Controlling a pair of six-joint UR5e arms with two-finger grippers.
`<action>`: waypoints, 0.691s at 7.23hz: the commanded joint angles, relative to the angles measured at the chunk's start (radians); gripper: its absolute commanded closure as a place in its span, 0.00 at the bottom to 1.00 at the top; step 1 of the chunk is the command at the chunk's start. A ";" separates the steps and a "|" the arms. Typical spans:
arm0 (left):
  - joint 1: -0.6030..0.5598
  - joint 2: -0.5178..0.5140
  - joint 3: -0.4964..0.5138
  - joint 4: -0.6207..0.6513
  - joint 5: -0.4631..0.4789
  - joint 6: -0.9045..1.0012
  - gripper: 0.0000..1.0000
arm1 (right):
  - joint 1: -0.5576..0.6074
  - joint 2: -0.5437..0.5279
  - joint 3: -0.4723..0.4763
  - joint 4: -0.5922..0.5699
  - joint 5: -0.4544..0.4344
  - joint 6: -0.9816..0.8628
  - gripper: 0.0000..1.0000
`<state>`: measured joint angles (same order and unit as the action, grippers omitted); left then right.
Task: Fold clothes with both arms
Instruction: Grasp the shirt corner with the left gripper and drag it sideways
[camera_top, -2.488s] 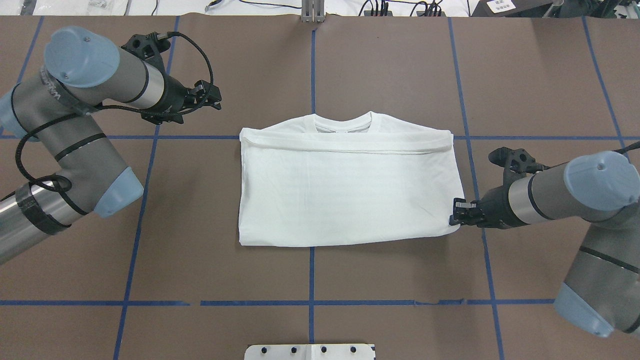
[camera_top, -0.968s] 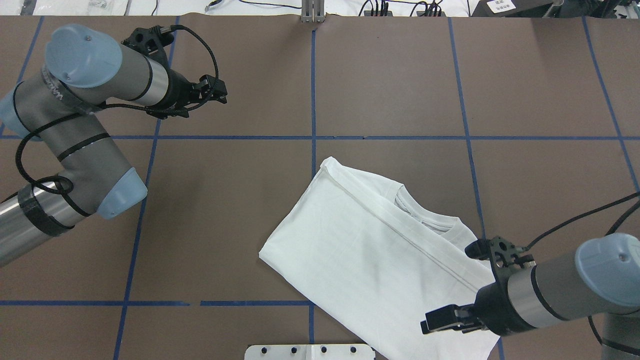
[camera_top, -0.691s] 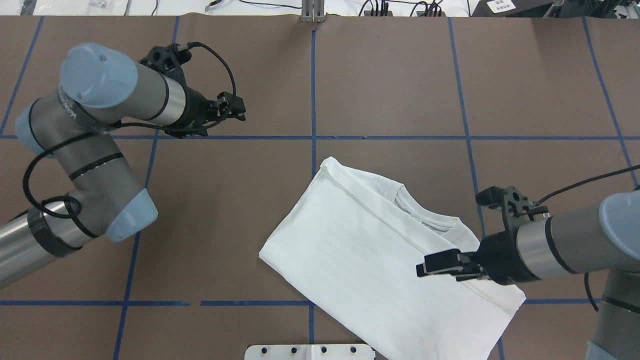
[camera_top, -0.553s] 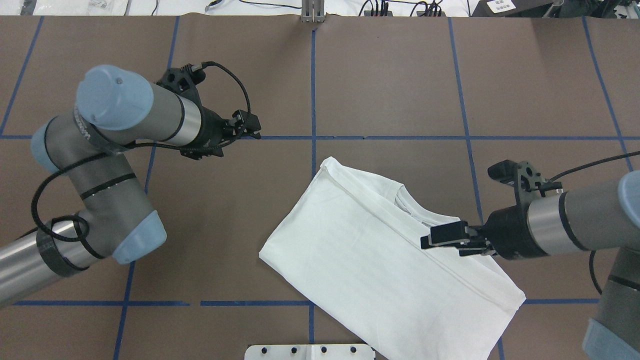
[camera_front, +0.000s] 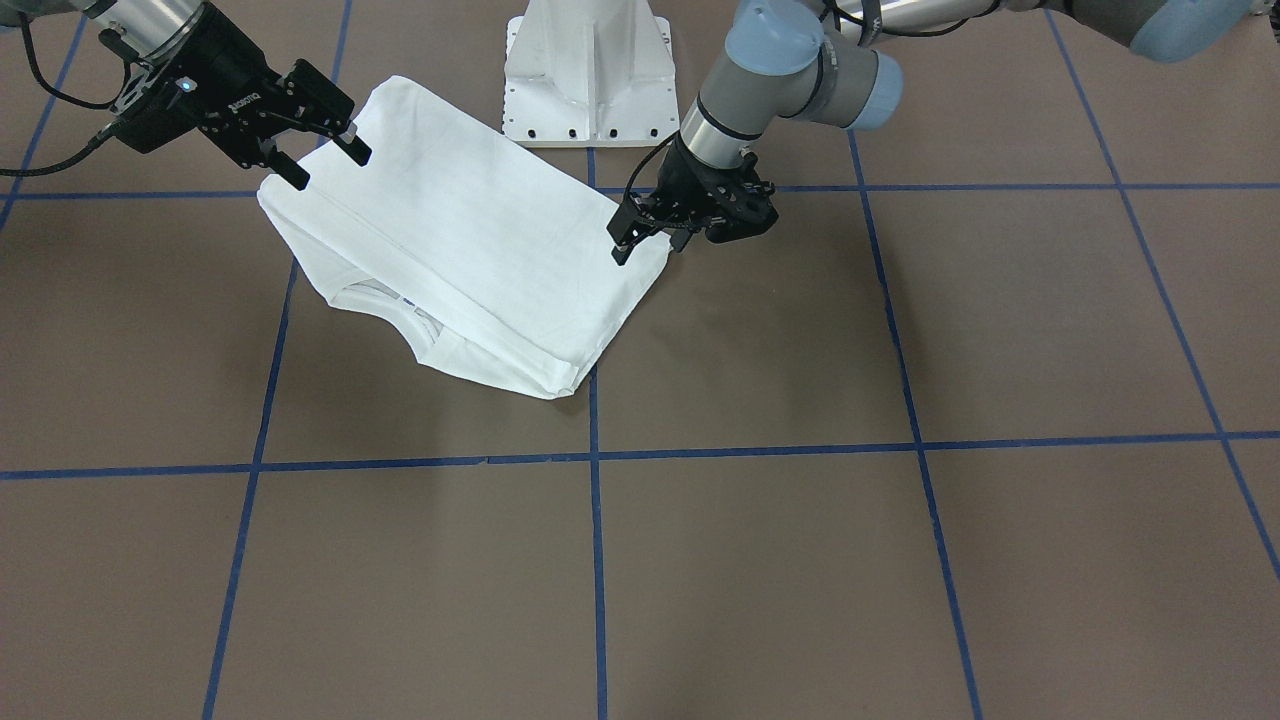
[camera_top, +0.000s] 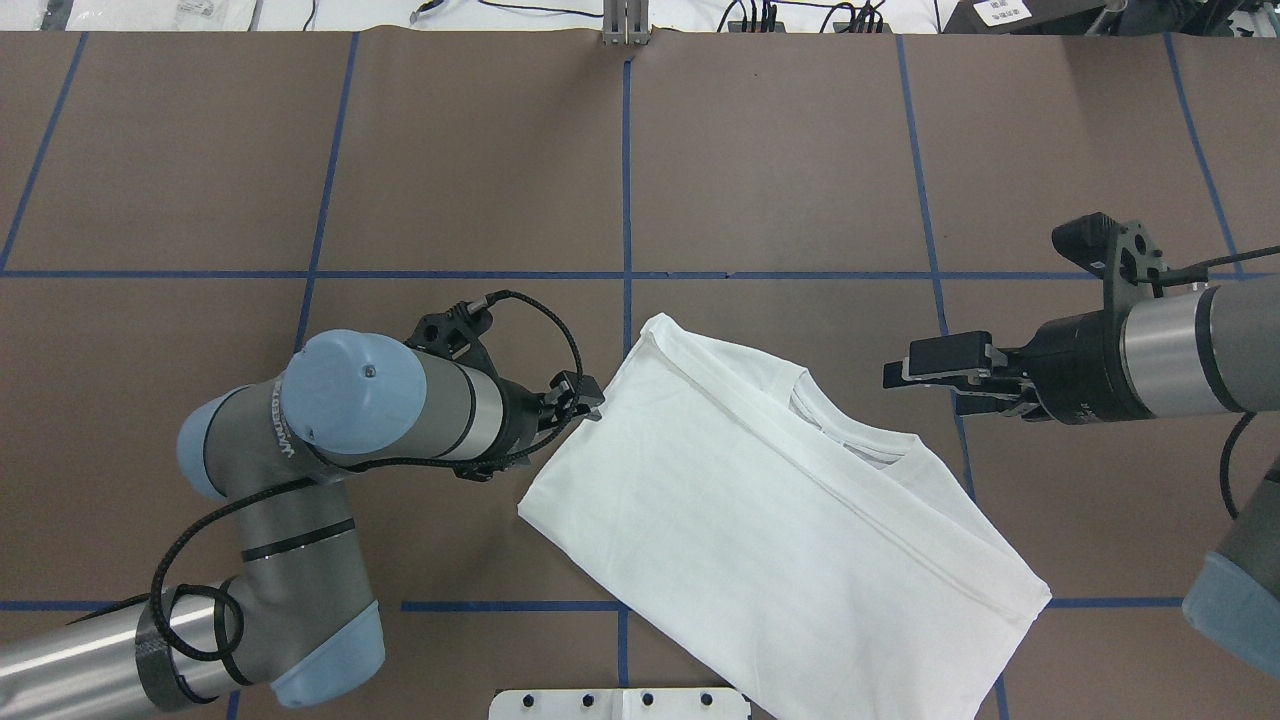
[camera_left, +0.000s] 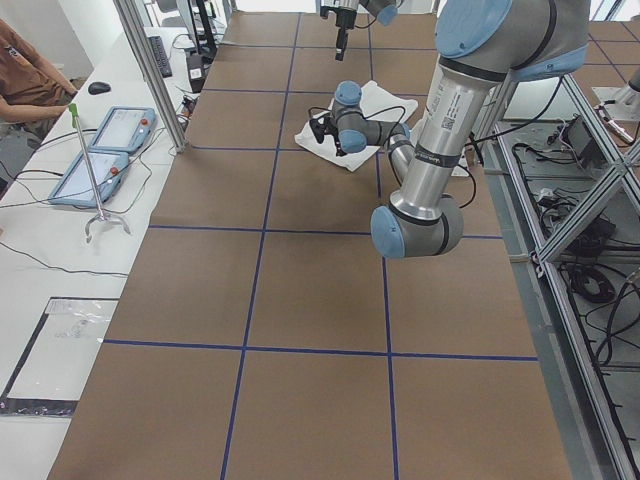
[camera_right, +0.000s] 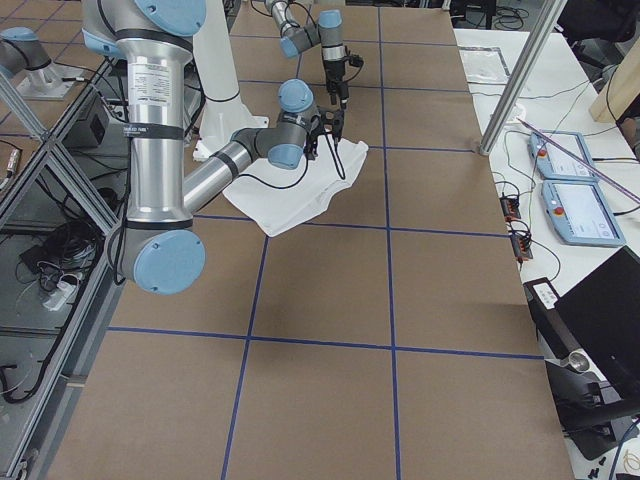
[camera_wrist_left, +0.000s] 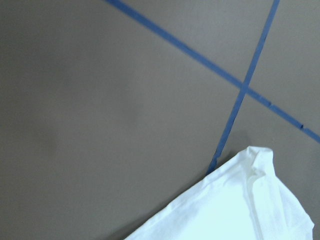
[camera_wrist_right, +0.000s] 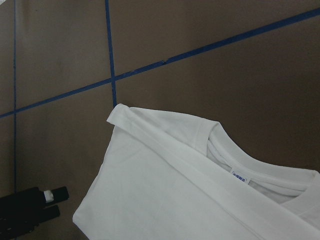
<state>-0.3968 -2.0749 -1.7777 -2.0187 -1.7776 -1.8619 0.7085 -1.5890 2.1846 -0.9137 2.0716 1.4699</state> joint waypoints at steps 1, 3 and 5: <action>0.054 0.010 0.001 0.002 0.021 -0.040 0.00 | 0.006 0.000 -0.002 -0.001 -0.002 0.001 0.00; 0.068 0.015 0.015 0.003 0.035 -0.045 0.00 | 0.006 0.001 -0.005 -0.001 -0.001 0.003 0.00; 0.067 0.033 0.017 0.005 0.038 -0.046 0.01 | 0.011 0.001 -0.006 -0.001 -0.001 0.003 0.00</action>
<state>-0.3296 -2.0504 -1.7624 -2.0148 -1.7423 -1.9071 0.7166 -1.5878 2.1788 -0.9143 2.0708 1.4724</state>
